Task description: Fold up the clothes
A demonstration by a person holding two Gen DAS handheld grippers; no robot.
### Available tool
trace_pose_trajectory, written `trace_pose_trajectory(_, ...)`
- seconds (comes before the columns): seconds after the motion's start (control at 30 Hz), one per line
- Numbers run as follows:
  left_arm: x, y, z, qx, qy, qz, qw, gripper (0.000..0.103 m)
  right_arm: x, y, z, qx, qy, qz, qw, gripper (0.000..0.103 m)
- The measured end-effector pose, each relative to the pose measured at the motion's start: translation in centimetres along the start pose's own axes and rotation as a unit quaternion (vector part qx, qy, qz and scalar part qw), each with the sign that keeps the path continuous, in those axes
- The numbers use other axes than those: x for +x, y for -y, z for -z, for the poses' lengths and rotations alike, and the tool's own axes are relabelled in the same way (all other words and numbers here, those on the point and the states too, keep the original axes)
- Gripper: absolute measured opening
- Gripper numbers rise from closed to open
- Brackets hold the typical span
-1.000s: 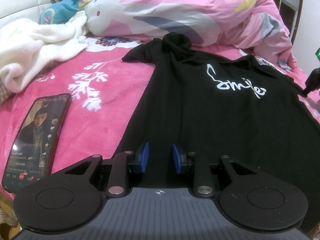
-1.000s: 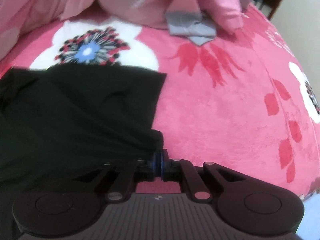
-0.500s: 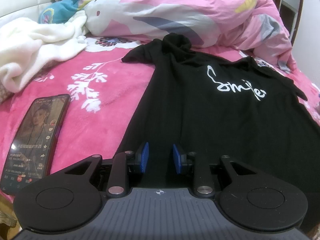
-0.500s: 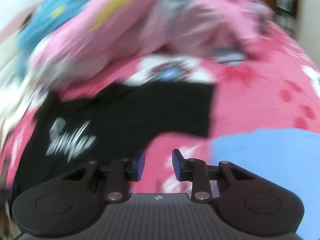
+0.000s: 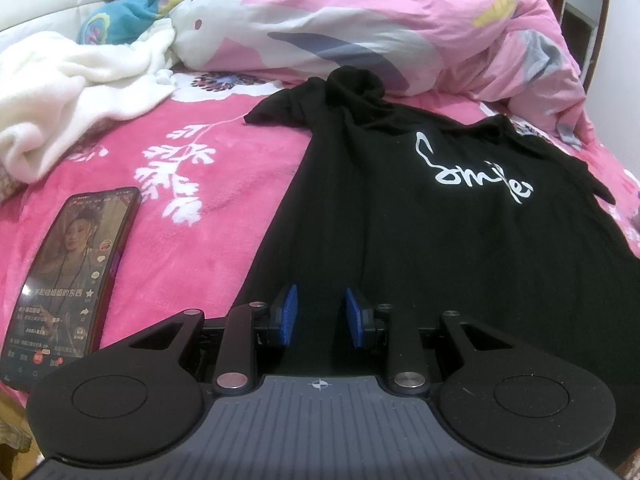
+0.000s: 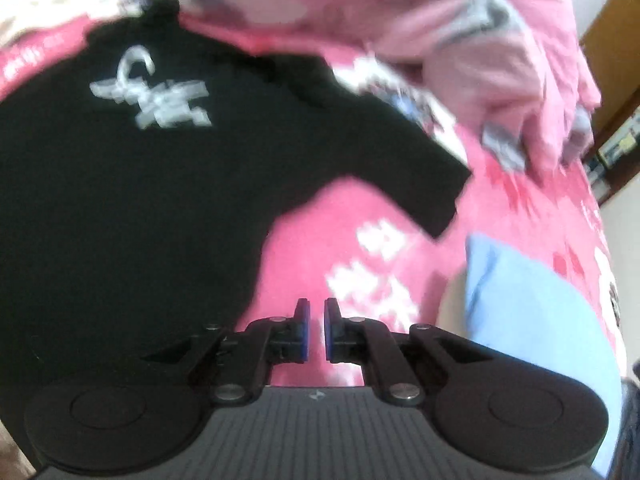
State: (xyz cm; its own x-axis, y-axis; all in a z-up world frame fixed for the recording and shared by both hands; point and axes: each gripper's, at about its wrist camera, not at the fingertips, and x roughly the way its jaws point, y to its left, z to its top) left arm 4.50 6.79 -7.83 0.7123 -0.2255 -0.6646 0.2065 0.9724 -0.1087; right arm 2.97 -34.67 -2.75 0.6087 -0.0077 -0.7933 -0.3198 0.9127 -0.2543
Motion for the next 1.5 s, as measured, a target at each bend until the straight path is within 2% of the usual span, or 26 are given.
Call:
trace_pose_trajectory(0.07, 0.0, 0.0, 0.1, -0.001, 0.001, -0.001, 1.0000, 0.027, 0.0, -2.1, 0.4, -0.029, 0.028, -0.034, 0.999, 0.007)
trace_pose_trajectory(0.13, 0.0, 0.1, 0.1, -0.001, 0.002, -0.002, 1.0000, 0.027, 1.7, -3.9, 1.3, -0.076, -0.010, -0.022, 0.997, 0.005)
trace_pose_trajectory(0.27, -0.1, -0.1, 0.2, 0.001, 0.004, 0.001, 1.0000, 0.027, 2.2, -0.9, 2.1, -0.011, -0.047, 0.033, 0.998, 0.008)
trace_pose_trajectory(0.3, -0.1, -0.1, 0.2, 0.001, 0.005, 0.002, 1.0000, 0.027, 1.9, -0.1, 1.9, 0.006, -0.045, 0.051, 0.998, 0.008)
trace_pose_trajectory(0.4, 0.0, -0.1, 0.2, 0.001, 0.006, 0.002, 1.0000, 0.027, 1.6, 0.4, -0.2, 0.030, 0.002, 0.032, 0.999, 0.008)
trace_pose_trajectory(0.5, -0.1, 0.0, 0.2, 0.001, 0.005, 0.002, 1.0000, 0.027, 3.7, -0.1, -2.4, 0.046, 0.036, -0.018, 0.998, 0.008)
trace_pose_trajectory(0.53, -0.1, -0.1, 0.2, -0.002, 0.005, 0.003, 1.0000, 0.027, 4.9, 0.0, -2.7, 0.057, 0.028, -0.030, 0.998, 0.006)
trace_pose_trajectory(0.57, -0.1, -0.2, 0.2, -0.005, 0.006, 0.005, 1.0000, 0.028, 6.4, 0.1, -2.7, 0.063, 0.008, -0.023, 0.998, 0.006)
trace_pose_trajectory(0.67, 0.0, -0.6, 0.3, -0.018, 0.009, 0.011, 0.9997, 0.028, 6.8, 2.3, -2.0, 0.114, -0.016, -0.014, 0.993, 0.007)
trace_pose_trajectory(0.7, -0.1, -0.7, 0.4, -0.020, 0.011, 0.012, 0.9997, 0.028, 6.4, 2.9, -2.2, 0.128, -0.028, 0.020, 0.991, 0.006)
trace_pose_trajectory(0.77, -0.1, -0.6, 0.5, -0.016, 0.015, 0.012, 0.9997, 0.028, 5.5, 3.3, -2.6, 0.112, -0.017, 0.062, 0.992, 0.010)
trace_pose_trajectory(0.8, -0.1, -0.5, 0.6, -0.012, 0.016, 0.010, 0.9997, 0.028, 5.2, 3.7, -3.0, 0.124, -0.006, 0.055, 0.991, 0.010)
trace_pose_trajectory(0.87, -0.2, -0.3, 0.6, -0.006, 0.018, 0.006, 0.9998, 0.028, 5.4, 4.3, -4.0, 0.164, 0.020, 0.003, 0.986, 0.009)
trace_pose_trajectory(1.1, -0.1, -0.4, 0.5, -0.006, 0.014, 0.007, 0.9999, 0.028, 9.7, 7.6, -4.2, 0.277, 0.003, 0.042, 0.960, 0.007)
trace_pose_trajectory(1.2, -0.1, -0.5, 0.5, -0.006, 0.015, 0.010, 0.9998, 0.028, 5.1, 8.0, -3.3, 0.281, 0.046, 0.026, 0.958, 0.009)
trace_pose_trajectory(1.23, -0.1, -0.6, 0.5, -0.006, 0.015, 0.011, 0.9998, 0.028, 3.5, 7.6, -2.9, 0.276, 0.057, 0.009, 0.959, 0.010)
trace_pose_trajectory(1.33, -0.1, -0.5, 0.6, -0.005, 0.016, 0.010, 0.9998, 0.028, 0.6, 4.3, -1.0, 0.225, 0.052, -0.059, 0.971, 0.010)
trace_pose_trajectory(1.37, -0.1, -0.5, 0.6, -0.006, 0.015, 0.010, 0.9998, 0.028, 0.2, 3.3, 0.3, 0.207, 0.037, -0.075, 0.975, 0.009)
trace_pose_trajectory(1.43, -0.1, -0.6, 0.6, -0.012, 0.014, 0.011, 0.9998, 0.028, 0.7, 1.4, 3.1, 0.192, -0.018, -0.080, 0.978, 0.009)
trace_pose_trajectory(1.47, -0.1, -0.7, 0.5, -0.015, 0.013, 0.013, 0.9997, 0.028, 0.8, 1.0, 4.7, 0.194, -0.040, -0.072, 0.978, 0.005)
trace_pose_trajectory(1.5, -0.1, -0.9, 0.5, -0.019, 0.012, 0.017, 0.9996, 0.028, 0.1, 1.4, 6.0, 0.208, -0.042, -0.054, 0.976, 0.004)
